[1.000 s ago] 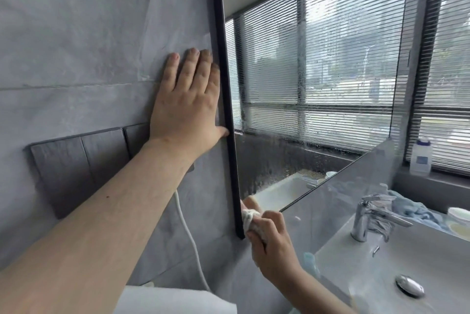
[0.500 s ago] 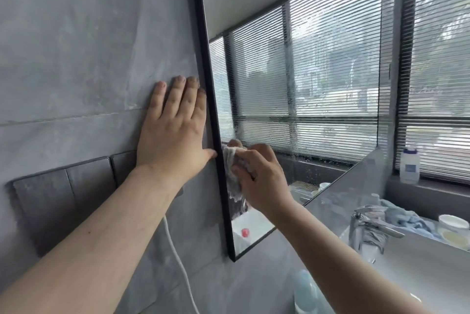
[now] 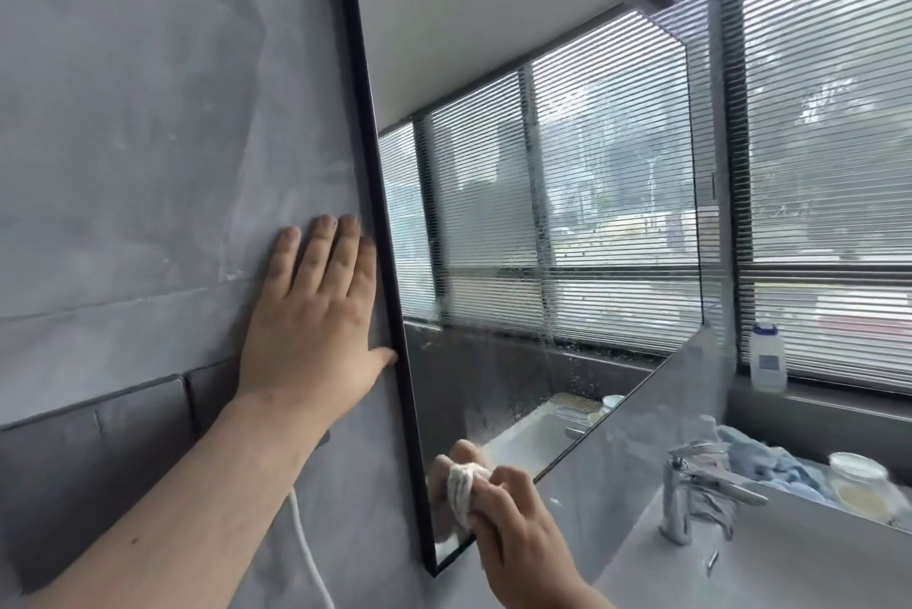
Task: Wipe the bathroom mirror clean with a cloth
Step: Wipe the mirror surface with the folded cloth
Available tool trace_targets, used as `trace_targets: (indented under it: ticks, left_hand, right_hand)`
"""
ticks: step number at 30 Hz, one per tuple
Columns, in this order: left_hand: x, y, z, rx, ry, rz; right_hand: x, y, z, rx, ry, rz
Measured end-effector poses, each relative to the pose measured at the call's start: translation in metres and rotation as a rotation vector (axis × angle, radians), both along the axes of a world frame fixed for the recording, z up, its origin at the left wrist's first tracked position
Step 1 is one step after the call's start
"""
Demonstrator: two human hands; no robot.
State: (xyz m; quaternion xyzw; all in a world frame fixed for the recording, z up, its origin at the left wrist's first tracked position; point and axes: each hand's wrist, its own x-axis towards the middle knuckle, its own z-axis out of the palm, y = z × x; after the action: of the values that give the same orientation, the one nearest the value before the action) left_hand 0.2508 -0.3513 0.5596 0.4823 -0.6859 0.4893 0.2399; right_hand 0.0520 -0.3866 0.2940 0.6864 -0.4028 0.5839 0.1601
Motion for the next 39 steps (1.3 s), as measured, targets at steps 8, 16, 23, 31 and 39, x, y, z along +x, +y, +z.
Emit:
trace_targets:
  ticks: [8, 16, 23, 31, 39]
  left_hand:
    - [0.003, -0.001, -0.002, 0.047, 0.056, -0.15]
    - [0.01, -0.011, -0.004, -0.026, 0.069, -0.31]
    - [0.013, -0.001, 0.043, -0.103, 0.15, -0.415]
    - [0.005, 0.063, 0.093, 0.396, 0.716, -0.785]
    - [0.003, 0.081, 0.11, 0.675, 0.9, -0.996]
  right_hand:
    - [0.015, 0.018, 0.046, 0.016, -0.19, -0.063]
    - [0.003, 0.013, 0.192, 0.064, -0.745, 0.084]
    - [0.005, 0.036, 0.305, -0.128, -0.878, 0.161]
    - [0.047, 0.088, 0.334, 0.072, -0.549, 0.176]
    - [0.056, 0.14, 0.364, 0.114, -0.412, 0.146]
